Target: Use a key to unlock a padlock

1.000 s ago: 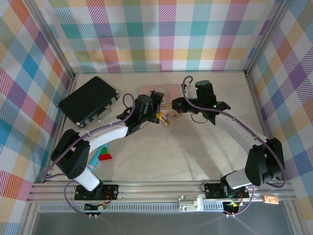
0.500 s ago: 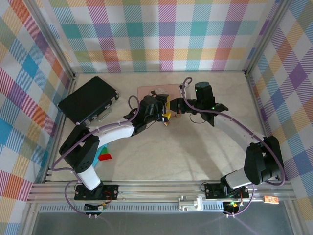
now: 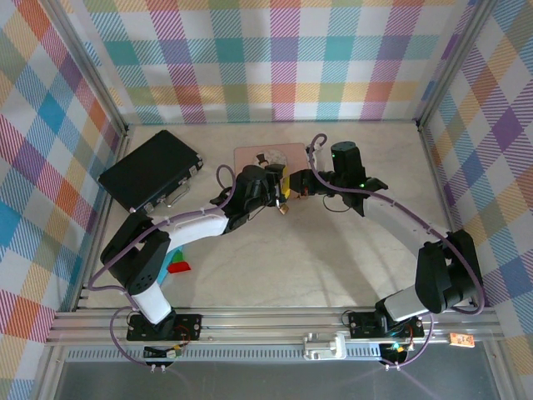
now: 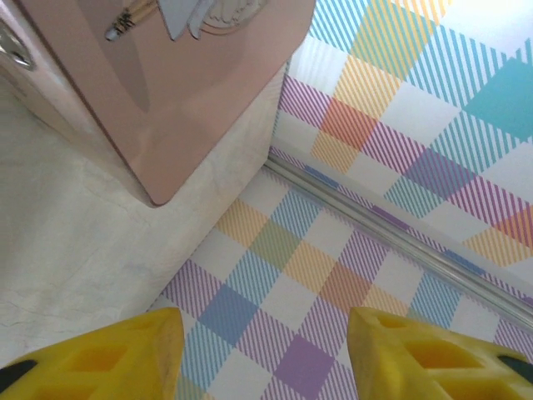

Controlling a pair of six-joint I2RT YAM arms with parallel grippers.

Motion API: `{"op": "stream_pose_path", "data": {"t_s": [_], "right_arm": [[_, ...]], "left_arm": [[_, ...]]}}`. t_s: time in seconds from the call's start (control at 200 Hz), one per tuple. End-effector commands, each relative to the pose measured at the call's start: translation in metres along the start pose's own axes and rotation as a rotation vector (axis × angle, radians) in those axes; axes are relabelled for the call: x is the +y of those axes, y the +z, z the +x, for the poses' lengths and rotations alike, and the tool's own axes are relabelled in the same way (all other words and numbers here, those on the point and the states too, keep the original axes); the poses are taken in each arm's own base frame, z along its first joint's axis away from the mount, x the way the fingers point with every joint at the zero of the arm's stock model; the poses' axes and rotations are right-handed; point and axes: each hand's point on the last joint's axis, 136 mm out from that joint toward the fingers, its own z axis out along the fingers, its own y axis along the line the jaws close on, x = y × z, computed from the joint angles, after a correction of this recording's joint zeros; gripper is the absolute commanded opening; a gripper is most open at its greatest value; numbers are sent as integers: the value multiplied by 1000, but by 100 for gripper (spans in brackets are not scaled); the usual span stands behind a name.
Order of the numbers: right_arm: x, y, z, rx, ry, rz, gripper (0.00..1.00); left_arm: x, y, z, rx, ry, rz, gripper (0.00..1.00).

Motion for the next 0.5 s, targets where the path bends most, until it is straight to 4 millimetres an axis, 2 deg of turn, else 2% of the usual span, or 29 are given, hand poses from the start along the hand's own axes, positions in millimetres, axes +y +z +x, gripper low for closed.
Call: {"op": "stream_pose_path", "data": {"t_s": [0.0, 0.11, 0.26, 0.425, 0.495], "right_arm": [[3, 1, -5, -7, -12, -14, 0], [3, 0, -4, -11, -12, -14, 0], [6, -1, -5, -11, -14, -25, 0], [3, 2, -4, -5, -5, -23, 0], [4, 2, -4, -5, -5, -25, 0]], "left_arm": [[-20, -13, 1, 1, -17, 74, 48], [-22, -16, -1, -10, -4, 72, 45], [-21, -20, -6, -36, 7, 66, 31], [-24, -21, -6, -32, 9, 74, 29], [-23, -21, -7, -35, 11, 71, 25]]}}
